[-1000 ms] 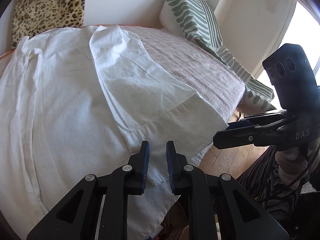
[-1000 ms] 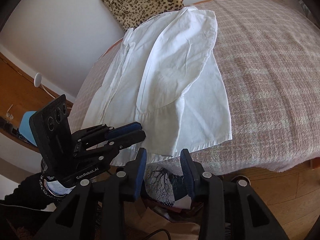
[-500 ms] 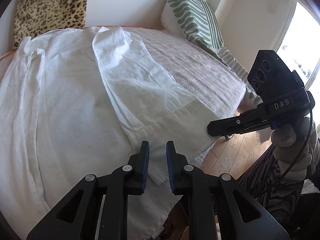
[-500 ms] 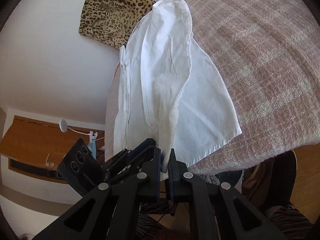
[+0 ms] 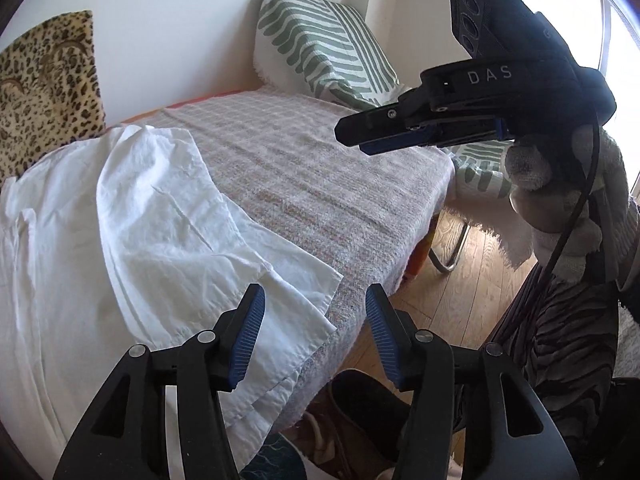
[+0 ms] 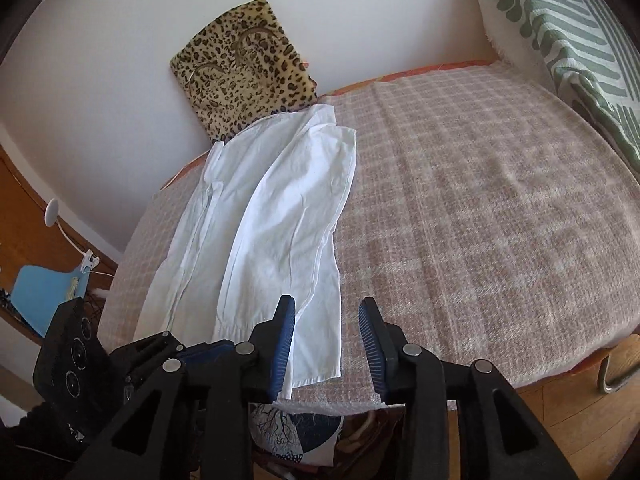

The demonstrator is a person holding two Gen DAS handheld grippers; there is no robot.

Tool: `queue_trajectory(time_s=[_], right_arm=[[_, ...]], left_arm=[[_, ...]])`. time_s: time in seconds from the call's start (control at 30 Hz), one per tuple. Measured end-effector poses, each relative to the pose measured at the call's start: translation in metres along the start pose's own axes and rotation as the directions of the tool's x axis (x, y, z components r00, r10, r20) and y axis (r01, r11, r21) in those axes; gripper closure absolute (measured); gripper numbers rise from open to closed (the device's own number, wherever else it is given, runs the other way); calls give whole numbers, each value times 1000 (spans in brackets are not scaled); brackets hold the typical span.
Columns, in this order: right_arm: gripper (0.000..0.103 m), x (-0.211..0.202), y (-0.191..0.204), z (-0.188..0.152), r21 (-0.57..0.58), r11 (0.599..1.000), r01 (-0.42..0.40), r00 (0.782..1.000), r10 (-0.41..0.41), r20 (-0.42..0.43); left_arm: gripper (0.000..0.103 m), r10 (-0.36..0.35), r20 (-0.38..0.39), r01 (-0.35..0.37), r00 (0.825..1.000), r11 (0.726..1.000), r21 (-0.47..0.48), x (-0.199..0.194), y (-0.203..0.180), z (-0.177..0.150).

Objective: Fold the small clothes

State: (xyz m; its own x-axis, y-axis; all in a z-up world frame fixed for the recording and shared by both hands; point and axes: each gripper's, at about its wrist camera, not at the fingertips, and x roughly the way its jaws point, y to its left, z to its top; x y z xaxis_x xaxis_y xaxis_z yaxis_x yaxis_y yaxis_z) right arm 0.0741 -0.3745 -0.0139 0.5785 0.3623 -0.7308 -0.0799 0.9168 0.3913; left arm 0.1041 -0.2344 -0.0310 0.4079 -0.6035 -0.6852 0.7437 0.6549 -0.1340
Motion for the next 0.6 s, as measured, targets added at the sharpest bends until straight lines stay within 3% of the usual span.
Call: queue_trajectory(time_s=[0.2, 0.37, 0.47, 0.53, 0.6], right_arm=[[63, -16, -22, 29, 30, 999, 24, 997, -26, 77], [63, -5, -36, 41, 64, 998, 3, 998, -7, 64], [63, -1, -41, 49, 63, 998, -16, 998, 12, 61], [62, 3, -41, 57, 49, 999, -11, 998, 8, 69], [61, 9, -43, 66, 55, 998, -26, 997, 22, 73]], left_arm=[[49, 74, -46, -73, 996, 997, 41, 37, -20, 8], [49, 89, -102, -92, 991, 995, -30, 62, -9, 9], [49, 116, -84, -116, 990, 993, 3, 63, -13, 7], [55, 105, -67, -106, 992, 994, -10, 62, -9, 7], [92, 73, -48, -77, 996, 993, -89, 59, 7, 9]])
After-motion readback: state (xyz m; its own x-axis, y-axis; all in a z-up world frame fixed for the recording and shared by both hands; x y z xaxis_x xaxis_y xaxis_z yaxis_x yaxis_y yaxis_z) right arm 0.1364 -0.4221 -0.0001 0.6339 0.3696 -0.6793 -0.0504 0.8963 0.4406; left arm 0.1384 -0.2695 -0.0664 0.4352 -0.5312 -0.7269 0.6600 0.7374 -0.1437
